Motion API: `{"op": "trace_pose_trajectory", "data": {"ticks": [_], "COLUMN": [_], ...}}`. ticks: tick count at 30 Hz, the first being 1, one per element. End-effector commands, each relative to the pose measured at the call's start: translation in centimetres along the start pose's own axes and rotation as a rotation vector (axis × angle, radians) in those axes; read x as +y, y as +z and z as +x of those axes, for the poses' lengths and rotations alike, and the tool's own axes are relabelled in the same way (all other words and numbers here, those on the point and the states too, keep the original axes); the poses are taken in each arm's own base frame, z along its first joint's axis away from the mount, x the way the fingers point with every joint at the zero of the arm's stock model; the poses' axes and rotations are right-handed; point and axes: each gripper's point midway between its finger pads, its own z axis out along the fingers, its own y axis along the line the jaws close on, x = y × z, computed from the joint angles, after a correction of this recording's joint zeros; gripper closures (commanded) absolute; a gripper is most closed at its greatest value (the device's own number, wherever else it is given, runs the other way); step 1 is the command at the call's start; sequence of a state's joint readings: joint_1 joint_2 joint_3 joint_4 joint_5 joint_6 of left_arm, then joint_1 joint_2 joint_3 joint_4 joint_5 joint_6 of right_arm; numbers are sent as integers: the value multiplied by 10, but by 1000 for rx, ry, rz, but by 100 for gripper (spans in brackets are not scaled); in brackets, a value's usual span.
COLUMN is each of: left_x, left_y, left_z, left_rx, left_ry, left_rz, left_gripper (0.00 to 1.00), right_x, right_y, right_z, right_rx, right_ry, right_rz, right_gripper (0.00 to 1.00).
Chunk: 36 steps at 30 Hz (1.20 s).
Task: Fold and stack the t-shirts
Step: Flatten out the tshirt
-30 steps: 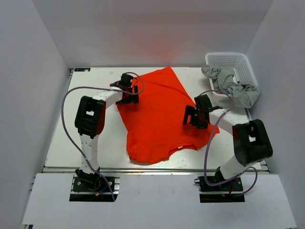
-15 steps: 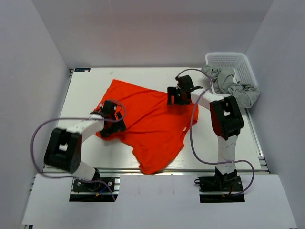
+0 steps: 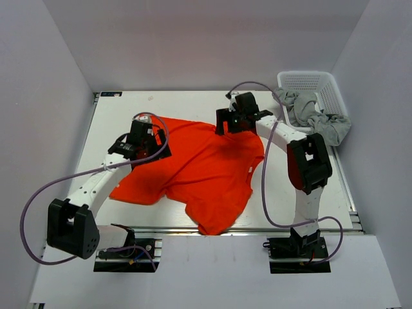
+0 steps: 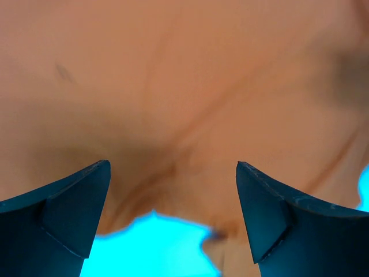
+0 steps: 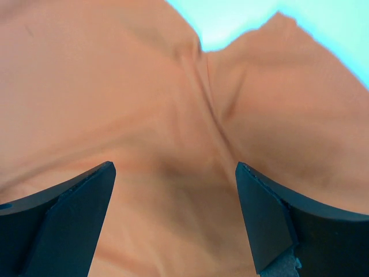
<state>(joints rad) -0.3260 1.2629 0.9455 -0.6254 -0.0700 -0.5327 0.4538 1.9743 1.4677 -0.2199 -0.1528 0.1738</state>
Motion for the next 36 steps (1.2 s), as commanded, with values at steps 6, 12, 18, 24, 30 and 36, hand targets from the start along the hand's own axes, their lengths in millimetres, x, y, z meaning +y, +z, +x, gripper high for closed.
{"op": "trace_pose_trajectory", "data": {"ticks": [6, 12, 18, 24, 30, 36], "left_x": [20, 34, 54, 61, 69, 69], "left_y": [33, 48, 56, 58, 56, 59], "left_z": [-58, -65, -57, -45, -41, -43], "left_rx": [-106, -100, -74, -62, -58, -63], "left_ry": [55, 22, 11, 30, 33, 65], "left_rz": [-184, -208, -256, -246, -264, -261], "left_gripper": [0, 0, 0, 0, 0, 0], "right_x": [-20, -34, -51, -70, -84, -94], "right_y": [37, 58, 75, 95, 118, 129], "right_z": [-46, -51, -24, -15, -28, -70], "right_rx": [-13, 8, 72, 99, 62, -82], "right_ry": [-6, -4, 15, -9, -40, -82], "right_rz": [95, 142, 200, 265, 265, 211], "right_gripper": [10, 10, 10, 10, 10, 10]}}
